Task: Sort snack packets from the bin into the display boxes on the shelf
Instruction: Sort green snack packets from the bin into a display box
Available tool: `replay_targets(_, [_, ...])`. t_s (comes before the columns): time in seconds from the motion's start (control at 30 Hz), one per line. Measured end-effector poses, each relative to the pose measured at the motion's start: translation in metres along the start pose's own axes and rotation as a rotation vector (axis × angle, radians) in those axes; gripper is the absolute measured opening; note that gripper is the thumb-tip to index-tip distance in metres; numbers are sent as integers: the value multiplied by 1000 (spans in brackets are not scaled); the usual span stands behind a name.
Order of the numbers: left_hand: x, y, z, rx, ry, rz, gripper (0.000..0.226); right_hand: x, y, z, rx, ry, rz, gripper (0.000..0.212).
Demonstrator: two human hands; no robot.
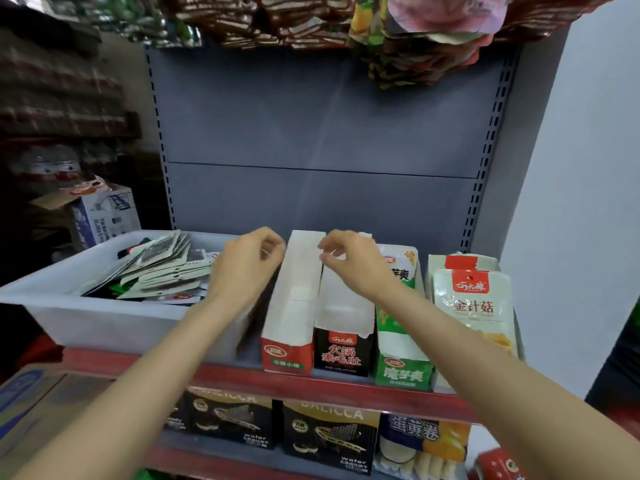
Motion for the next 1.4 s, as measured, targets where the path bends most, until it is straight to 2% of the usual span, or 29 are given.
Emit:
replay_targets(0.1, [-8,-50,34,-179,-5,28,25,-10,-32,-32,-25,-82,17,36])
replay_targets(0.23, [-17,-106,61,-452,-169,104,67,-25,-64,-77,37,-318,-52,58])
replay_targets(0.3, [-16,-117,61,-426,-255,157,70,-31,-71,-93,189,-395,-41,53])
replay_targets(0.4, [-14,-126,60,-384,-297,202,59,-38,-84,-110,348,-448,-11,36])
replay_targets(0.5, [-13,-129,60,-382,-284,215,59,-41,-90,-114,362,-405,-9,38])
replay_targets(0.6, [-12,-132,60,-385,-275,221,61,-40,-91,-116,265,-305,-16,36])
replay_targets(0.7, [-12,-133,60,-384,-255,226,63,-35,-91,-111,94,-111,13,39])
replay_targets(0.8, [-9,-131,61,-373,-214,223,67,-29,-93,-101,-135,78,31,25])
replay_targets(0.93, [-5,-121,63,-333,-135,107,56,-23,-89,-90,-403,196,-50,21])
replay_targets(1.03, [-3,-111,64,-308,-144,-27,57,-20,-82,-82,-657,207,-196,20])
replay_targets(1.17, [-1,-79,57,-16,-192,-82,51,-10,-77,-60,-956,174,-361,16])
replay_targets(1.3, [-1,-42,48,172,-180,-55,29,-1,-58,-31,-989,236,-394,16])
replay_targets(1.4, [-4,-17,32,227,-188,-55,24,6,-40,-6,-941,277,-347,3])
Point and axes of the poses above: each hand's wrist, its own x-axis away from the middle knuckle, its own z-axis out of the back of the hand, y = z × x, the point moved 1 cm from there along -x, towards the middle knuckle, and after that the axes turned 3 degrees about y, right-handed, at the moved point
